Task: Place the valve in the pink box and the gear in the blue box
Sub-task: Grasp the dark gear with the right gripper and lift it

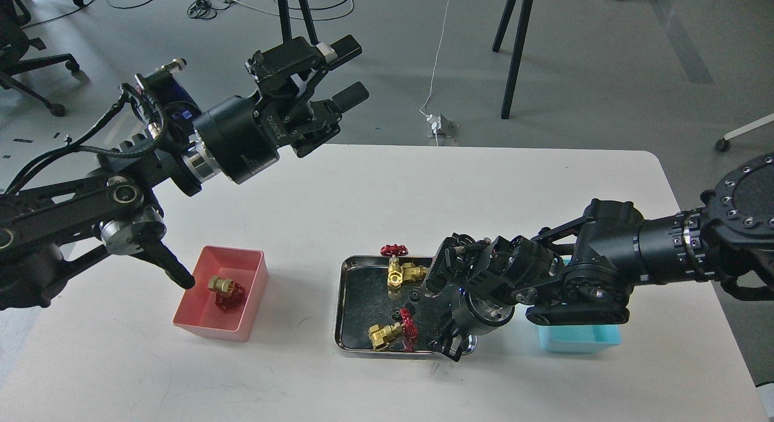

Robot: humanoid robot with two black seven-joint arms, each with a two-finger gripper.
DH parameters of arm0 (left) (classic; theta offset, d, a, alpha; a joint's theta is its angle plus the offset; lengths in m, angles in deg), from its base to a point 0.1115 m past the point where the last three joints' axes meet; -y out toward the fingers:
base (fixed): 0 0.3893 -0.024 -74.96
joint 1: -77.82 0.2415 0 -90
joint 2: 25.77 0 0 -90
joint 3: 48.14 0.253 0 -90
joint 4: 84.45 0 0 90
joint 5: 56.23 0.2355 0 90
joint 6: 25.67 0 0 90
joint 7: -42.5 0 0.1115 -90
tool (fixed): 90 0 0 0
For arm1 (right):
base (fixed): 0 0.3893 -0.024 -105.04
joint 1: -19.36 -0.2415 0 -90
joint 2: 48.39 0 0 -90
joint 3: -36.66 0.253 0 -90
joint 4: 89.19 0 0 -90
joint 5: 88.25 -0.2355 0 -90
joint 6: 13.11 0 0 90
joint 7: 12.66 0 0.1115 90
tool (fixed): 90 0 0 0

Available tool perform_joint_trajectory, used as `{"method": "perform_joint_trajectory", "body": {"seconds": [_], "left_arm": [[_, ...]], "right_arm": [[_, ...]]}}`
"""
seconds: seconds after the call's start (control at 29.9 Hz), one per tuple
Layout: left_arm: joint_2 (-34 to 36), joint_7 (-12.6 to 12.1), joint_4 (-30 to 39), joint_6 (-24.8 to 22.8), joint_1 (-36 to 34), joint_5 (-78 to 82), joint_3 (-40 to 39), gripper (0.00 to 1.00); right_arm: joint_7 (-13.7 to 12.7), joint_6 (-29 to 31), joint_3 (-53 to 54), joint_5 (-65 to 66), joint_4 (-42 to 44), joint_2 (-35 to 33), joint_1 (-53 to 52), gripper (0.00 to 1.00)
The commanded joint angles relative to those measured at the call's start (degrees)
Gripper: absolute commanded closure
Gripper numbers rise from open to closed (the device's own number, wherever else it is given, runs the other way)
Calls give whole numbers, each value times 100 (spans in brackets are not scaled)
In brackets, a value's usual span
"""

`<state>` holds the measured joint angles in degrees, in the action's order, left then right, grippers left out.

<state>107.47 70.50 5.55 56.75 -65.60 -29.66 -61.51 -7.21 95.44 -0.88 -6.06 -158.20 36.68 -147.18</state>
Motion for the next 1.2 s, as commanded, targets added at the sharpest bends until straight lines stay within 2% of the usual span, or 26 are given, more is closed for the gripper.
{"method": "perform_joint_trajectory", "body": {"seconds": [0.0, 0.5, 0.84, 0.94, 1.07, 1.17], "left_arm": [[-17, 0, 0, 2, 24, 6, 1, 26], [-79, 0, 0, 2, 86, 6, -8, 26], [-176, 0, -9, 2, 138, 6, -87, 25], [-237, 0, -9, 2, 138, 6, -87, 25], [-237, 0, -9, 2, 138, 6, -87, 25], [-237, 0, -9, 2, 156, 6, -87, 25]], "right_arm": [[-1, -45, -7, 7, -7, 1, 7, 47], [-36, -124, -16, 51, 142, 1, 68, 52], [-36, -124, -16, 60, 169, -8, 104, 63], [-36, -124, -16, 60, 160, -17, 95, 70], [-27, -124, -16, 60, 169, -26, 95, 86], [-27, -124, -16, 60, 160, -34, 95, 91]]}}
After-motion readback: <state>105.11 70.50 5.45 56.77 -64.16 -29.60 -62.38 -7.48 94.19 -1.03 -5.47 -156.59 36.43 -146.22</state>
